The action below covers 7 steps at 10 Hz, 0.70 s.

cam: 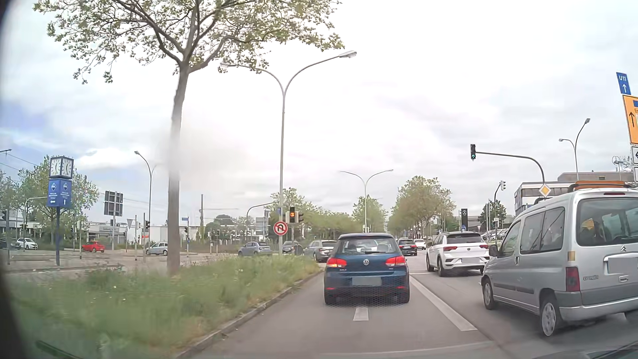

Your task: Follow the waypoints while adhering to traffic rules and regulations

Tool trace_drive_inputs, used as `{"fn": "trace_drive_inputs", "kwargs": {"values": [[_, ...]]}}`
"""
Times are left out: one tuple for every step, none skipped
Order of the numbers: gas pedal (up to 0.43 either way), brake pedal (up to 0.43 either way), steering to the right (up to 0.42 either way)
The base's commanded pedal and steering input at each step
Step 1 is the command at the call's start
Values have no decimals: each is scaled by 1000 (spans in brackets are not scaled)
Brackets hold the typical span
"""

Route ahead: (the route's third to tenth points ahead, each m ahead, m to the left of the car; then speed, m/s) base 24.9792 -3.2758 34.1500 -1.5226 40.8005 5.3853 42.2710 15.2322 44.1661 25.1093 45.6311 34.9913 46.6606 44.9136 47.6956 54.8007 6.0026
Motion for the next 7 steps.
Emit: {"fn": "trace_drive_inputs", "kwargs": {"values": [[0, 116, 2], [0, 128, 2], [0, 140, 2], [0, 159, 2], [0, 165, 2], [0, 171, 2], [0, 183, 2]]}}
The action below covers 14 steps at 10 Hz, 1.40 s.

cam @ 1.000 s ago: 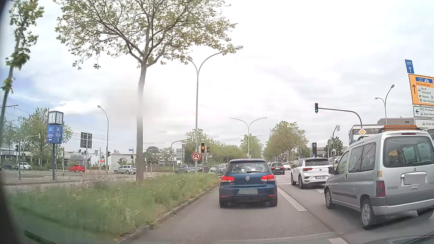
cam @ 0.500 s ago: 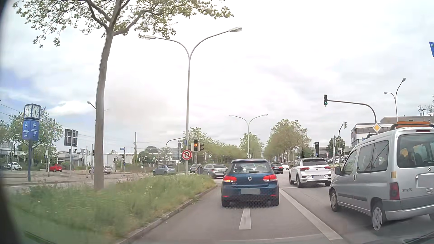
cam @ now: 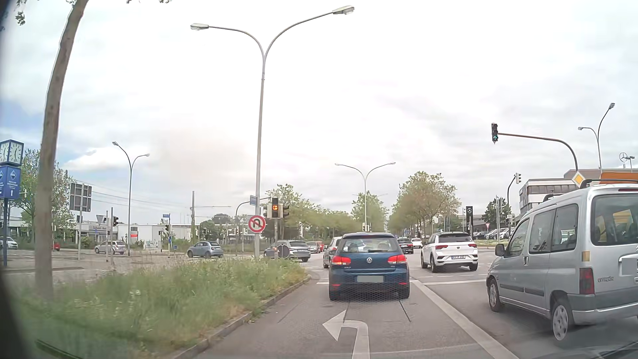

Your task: Follow the waypoints while adhering to traffic rules and regulations

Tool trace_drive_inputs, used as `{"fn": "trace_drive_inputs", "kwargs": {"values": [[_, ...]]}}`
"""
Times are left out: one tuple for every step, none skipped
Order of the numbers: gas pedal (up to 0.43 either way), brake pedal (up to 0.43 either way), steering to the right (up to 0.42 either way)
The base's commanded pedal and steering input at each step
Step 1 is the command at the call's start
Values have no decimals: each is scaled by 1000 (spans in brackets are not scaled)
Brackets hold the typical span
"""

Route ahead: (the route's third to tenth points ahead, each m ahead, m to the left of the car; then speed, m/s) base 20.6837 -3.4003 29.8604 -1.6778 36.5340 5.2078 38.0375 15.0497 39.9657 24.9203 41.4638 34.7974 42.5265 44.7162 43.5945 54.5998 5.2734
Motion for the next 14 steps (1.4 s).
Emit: {"fn": "trace_drive_inputs", "kwargs": {"values": [[0, 189, 2], [0, 201, 2], [0, 201, 2], [0, 207, 2], [0, 207, 2], [0, 207, 2], [0, 207, 2], [0, 207, 2], [0, 207, 3], [0, 207, 5], [0, 207, 5], [0, 207, 5], [0, 207, 5], [0, 226, 5]]}}
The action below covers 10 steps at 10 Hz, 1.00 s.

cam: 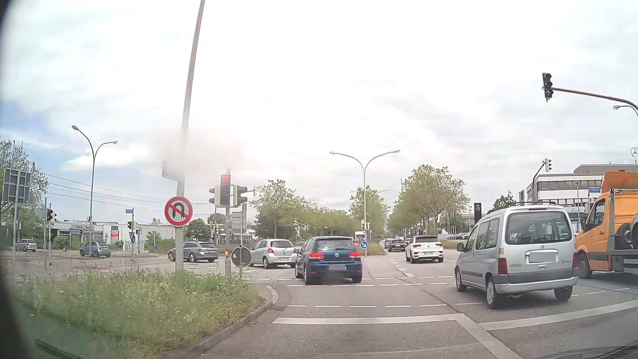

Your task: Follow the waypoints while adhering to traffic rules and regulations

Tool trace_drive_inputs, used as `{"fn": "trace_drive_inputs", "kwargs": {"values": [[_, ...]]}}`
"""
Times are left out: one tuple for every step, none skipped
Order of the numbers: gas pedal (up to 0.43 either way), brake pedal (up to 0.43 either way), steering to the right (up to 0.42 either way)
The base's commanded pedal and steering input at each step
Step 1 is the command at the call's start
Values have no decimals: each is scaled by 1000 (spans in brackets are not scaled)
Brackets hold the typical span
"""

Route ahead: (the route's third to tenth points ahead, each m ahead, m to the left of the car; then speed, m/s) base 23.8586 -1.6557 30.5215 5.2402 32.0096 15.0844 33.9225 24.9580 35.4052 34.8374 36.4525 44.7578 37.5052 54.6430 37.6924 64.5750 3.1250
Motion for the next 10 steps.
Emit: {"fn": "trace_drive_inputs", "kwargs": {"values": [[0, 232, 5], [0, 238, 5], [0, 238, 4], [0, 238, 3], [0, 238, 3], [0, 232, 3], [0, 232, 3], [0, 232, 3], [0, 226, 3], [0, 220, 3]]}}
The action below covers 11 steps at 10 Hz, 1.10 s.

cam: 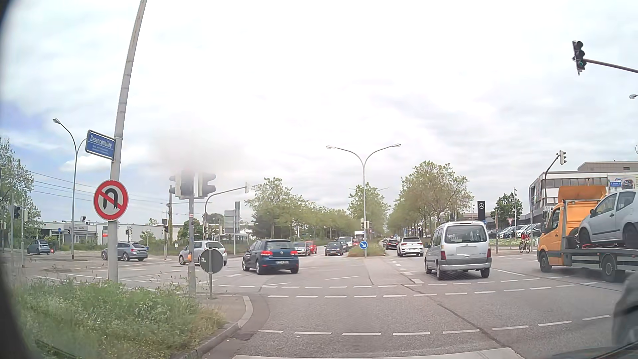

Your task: Follow the waypoints while adhering to traffic rules and regulations

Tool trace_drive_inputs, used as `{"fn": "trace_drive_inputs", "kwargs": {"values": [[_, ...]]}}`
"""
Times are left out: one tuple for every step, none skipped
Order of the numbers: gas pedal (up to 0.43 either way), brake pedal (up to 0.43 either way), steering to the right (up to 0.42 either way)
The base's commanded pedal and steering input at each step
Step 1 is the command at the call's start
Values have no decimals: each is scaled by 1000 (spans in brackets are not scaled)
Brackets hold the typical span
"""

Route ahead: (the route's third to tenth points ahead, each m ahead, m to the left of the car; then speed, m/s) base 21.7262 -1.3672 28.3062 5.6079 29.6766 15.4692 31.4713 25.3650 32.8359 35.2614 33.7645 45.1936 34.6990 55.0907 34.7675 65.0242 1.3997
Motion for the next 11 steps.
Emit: {"fn": "trace_drive_inputs", "kwargs": {"values": [[0, 220, 3], [0, 213, 3], [0, 213, 3], [0, 207, 3], [0, 201, 3], [0, 195, 3], [0, 183, 3], [0, 183, 3], [0, 177, 2], [0, 177, 2], [0, 177, 3]]}}
